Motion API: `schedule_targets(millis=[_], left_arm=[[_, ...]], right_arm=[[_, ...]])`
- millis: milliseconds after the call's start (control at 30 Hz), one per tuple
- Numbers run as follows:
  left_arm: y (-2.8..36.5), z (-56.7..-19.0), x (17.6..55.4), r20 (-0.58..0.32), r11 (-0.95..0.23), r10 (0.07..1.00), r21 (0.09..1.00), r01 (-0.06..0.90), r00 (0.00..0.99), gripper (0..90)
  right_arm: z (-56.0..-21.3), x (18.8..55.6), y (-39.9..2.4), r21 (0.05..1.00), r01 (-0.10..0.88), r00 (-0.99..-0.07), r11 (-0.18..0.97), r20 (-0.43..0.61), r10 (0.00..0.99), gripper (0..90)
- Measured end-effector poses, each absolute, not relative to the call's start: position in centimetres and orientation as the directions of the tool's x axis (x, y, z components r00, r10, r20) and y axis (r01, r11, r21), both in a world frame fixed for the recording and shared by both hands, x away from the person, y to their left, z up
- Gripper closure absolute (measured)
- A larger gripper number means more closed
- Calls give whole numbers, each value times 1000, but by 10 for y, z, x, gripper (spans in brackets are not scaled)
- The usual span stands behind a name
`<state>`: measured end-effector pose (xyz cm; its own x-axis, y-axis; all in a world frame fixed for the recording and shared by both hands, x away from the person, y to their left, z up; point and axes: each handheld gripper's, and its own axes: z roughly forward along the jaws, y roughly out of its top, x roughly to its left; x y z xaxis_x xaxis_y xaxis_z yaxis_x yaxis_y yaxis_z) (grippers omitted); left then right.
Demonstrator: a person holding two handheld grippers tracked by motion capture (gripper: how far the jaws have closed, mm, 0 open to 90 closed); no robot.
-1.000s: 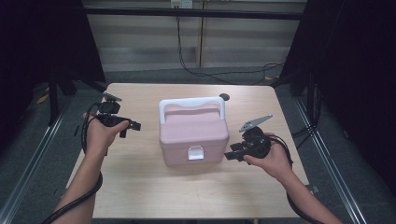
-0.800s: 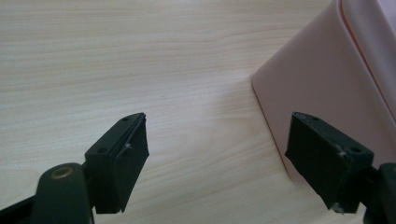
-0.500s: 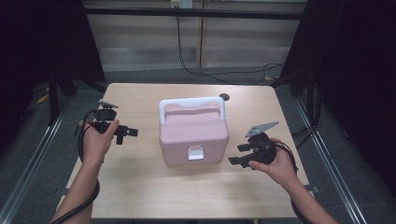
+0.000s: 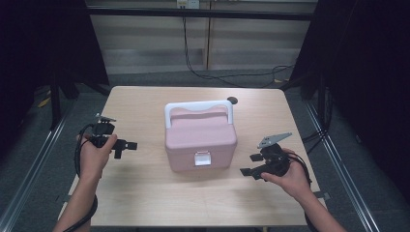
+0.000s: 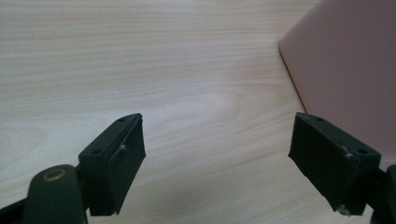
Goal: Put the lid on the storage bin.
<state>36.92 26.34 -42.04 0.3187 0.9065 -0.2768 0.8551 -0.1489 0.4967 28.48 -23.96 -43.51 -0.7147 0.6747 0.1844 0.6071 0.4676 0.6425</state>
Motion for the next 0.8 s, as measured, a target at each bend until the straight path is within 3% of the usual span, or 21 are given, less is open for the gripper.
schedule_targets(millis=[800], left_arm=[[284,-461,351,-258,-167,910,488,856,325,180]], right_arm=[[-462,271,-258,613,639,-689,465,187,700,266]])
